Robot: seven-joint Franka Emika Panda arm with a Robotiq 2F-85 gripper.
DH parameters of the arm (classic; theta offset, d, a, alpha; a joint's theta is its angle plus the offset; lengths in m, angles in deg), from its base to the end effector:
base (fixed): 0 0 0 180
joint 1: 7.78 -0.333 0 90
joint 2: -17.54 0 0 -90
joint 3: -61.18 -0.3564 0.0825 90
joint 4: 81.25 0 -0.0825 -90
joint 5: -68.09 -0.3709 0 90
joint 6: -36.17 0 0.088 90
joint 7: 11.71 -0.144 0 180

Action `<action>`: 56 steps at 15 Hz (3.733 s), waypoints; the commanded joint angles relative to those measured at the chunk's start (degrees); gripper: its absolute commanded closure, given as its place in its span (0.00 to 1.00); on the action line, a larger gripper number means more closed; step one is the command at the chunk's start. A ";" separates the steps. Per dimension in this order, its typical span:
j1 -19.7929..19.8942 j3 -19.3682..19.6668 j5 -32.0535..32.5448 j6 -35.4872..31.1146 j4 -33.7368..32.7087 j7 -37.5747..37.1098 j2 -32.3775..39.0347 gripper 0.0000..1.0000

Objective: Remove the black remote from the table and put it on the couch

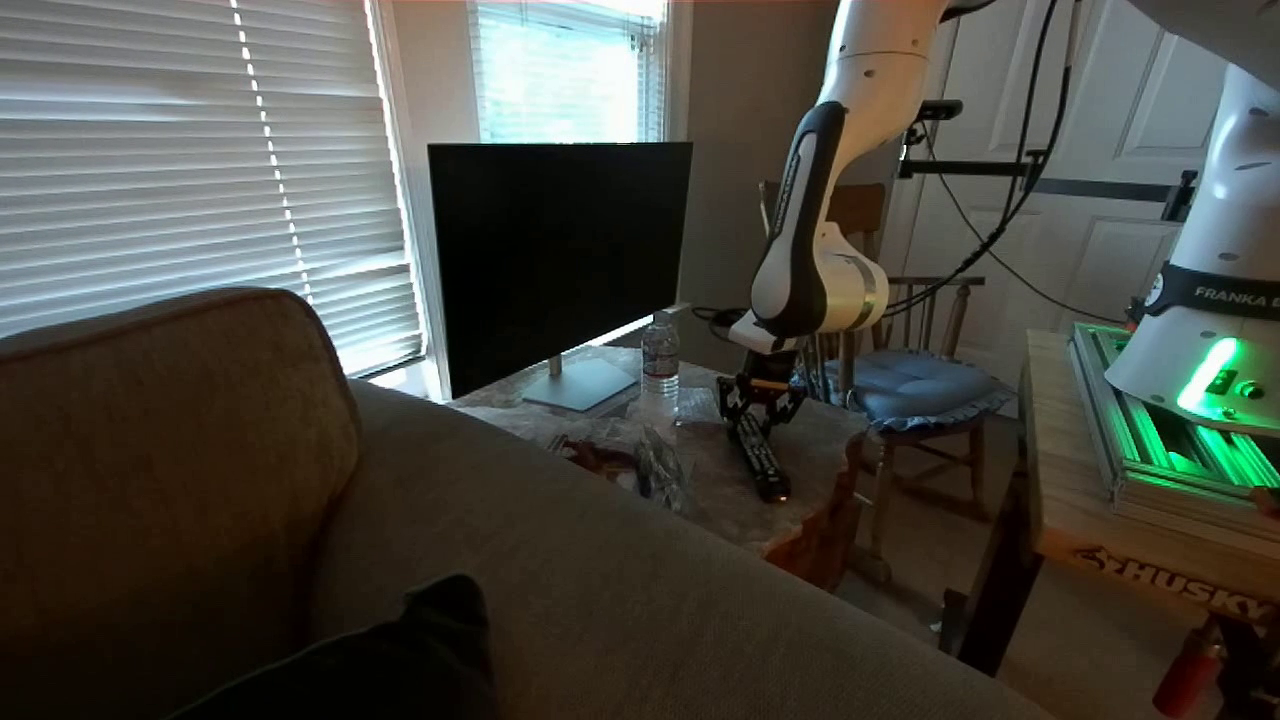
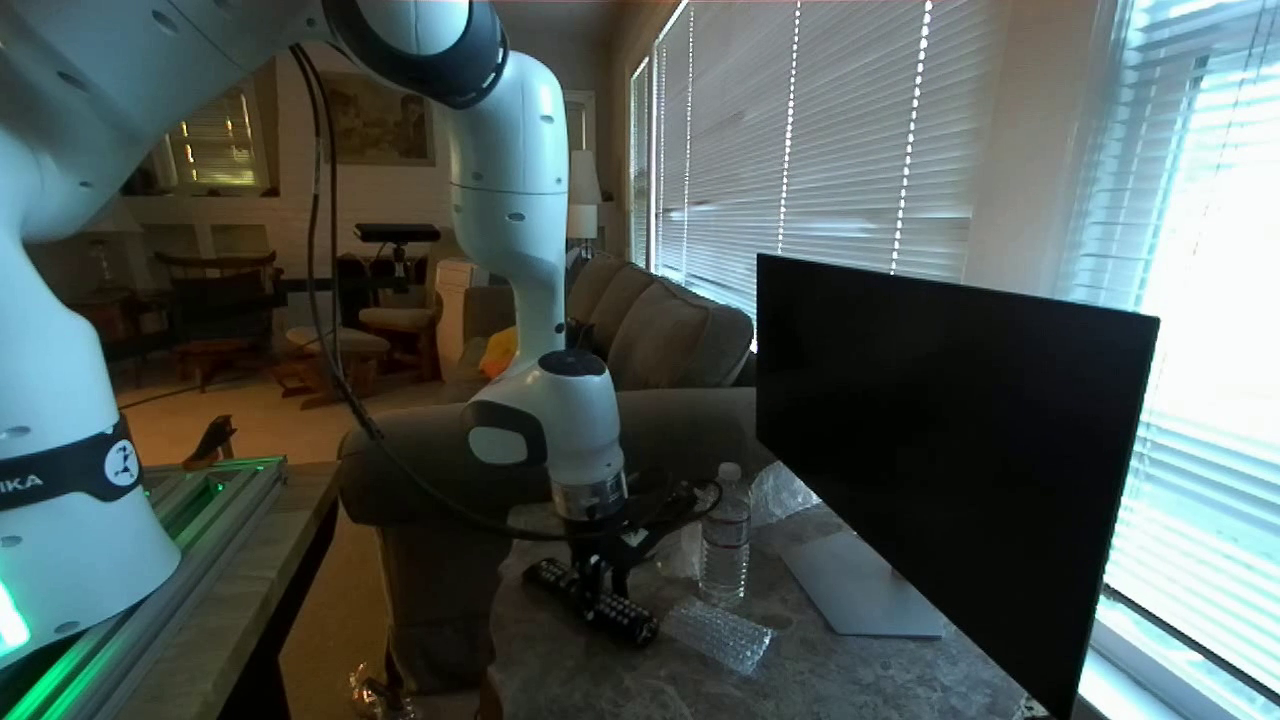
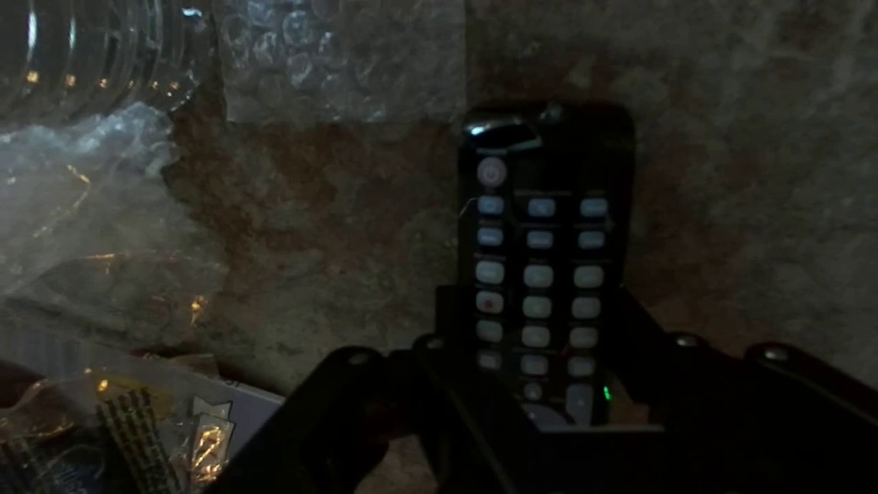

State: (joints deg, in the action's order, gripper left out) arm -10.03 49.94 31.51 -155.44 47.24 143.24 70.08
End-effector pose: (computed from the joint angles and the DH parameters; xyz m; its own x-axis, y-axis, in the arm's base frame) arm 0.4984 0.0650 -0.0148 -0.5967 0.8014 -0.0418 0.7891 0.5954 0.1511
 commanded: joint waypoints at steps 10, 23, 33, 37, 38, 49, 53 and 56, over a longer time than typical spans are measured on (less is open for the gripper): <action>-6.02 3.91 15.01 -4.63 13.23 -26.13 -10.62 0.72; -18.54 8.12 27.59 7.45 20.79 -77.84 -27.28 0.72; -11.93 -6.68 35.21 20.69 19.91 -111.88 -33.10 0.72; -10.60 -7.71 38.15 19.27 19.03 -113.69 -31.17 0.47; -10.26 -7.81 38.09 19.31 19.03 -113.64 -31.25 0.47; -17.65 -9.97 36.86 17.11 17.63 -137.68 -26.94 0.72; -25.33 -9.55 35.20 15.13 15.30 -151.65 -25.90 0.72; -32.32 -6.90 33.56 15.98 12.87 -163.11 -26.22 0.72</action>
State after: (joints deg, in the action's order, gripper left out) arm -36.35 40.35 66.63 -139.60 62.85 -10.56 43.43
